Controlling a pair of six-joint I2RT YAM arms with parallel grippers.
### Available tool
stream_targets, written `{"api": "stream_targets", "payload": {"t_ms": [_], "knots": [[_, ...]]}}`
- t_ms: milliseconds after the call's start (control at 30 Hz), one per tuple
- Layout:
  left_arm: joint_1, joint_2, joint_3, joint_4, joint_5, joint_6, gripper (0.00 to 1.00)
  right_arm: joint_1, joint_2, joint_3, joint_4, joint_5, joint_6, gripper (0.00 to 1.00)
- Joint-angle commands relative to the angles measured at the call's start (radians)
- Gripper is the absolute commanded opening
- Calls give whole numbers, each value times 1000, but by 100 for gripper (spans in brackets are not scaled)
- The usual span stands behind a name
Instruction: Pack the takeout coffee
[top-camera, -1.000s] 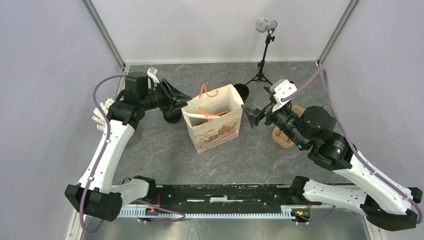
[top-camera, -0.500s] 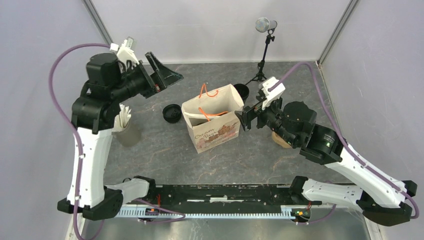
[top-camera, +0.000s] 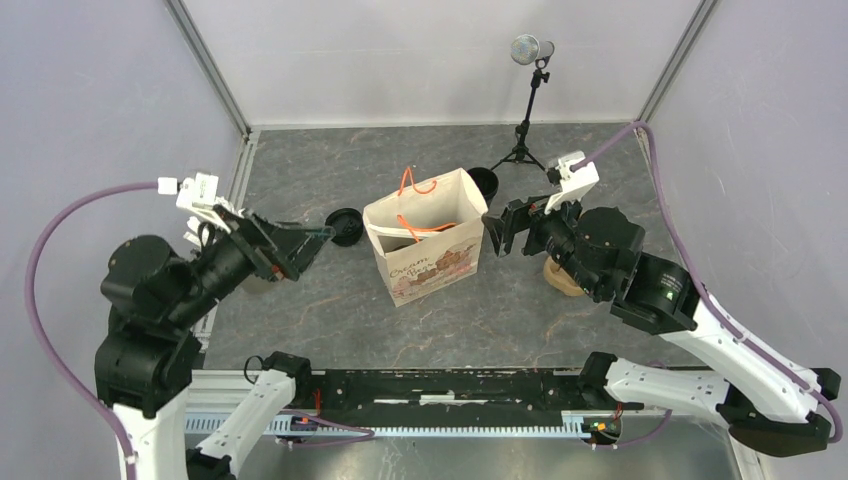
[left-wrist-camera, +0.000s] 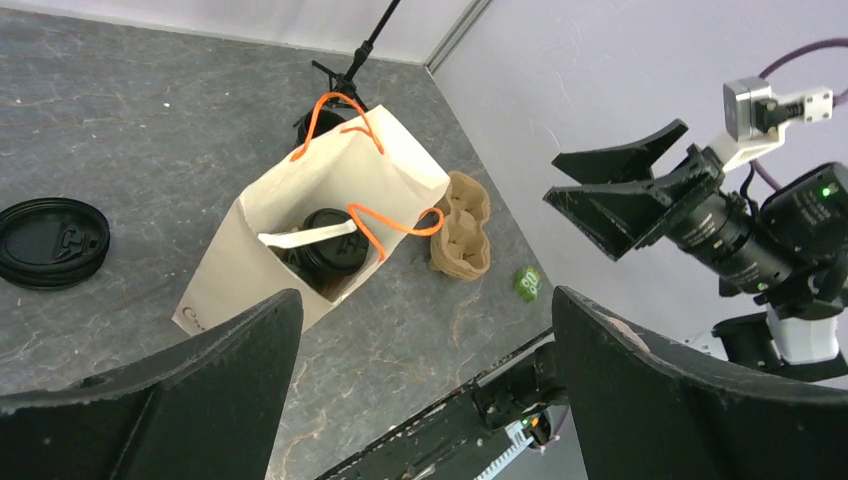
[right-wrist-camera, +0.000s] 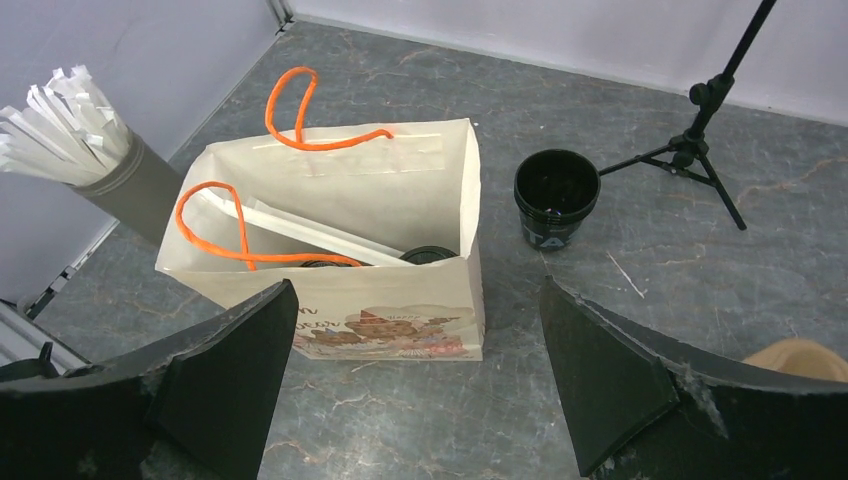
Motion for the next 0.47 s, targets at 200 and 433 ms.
{"api": "stream_targets", "payload": {"t_ms": [200, 433], "knots": [[0, -94, -76, 59, -32, 65, 100, -3, -57, -68, 40, 57, 54, 97], [0, -96, -74, 52, -35, 76, 100, -4, -49, -85, 50, 47, 61, 97]]}}
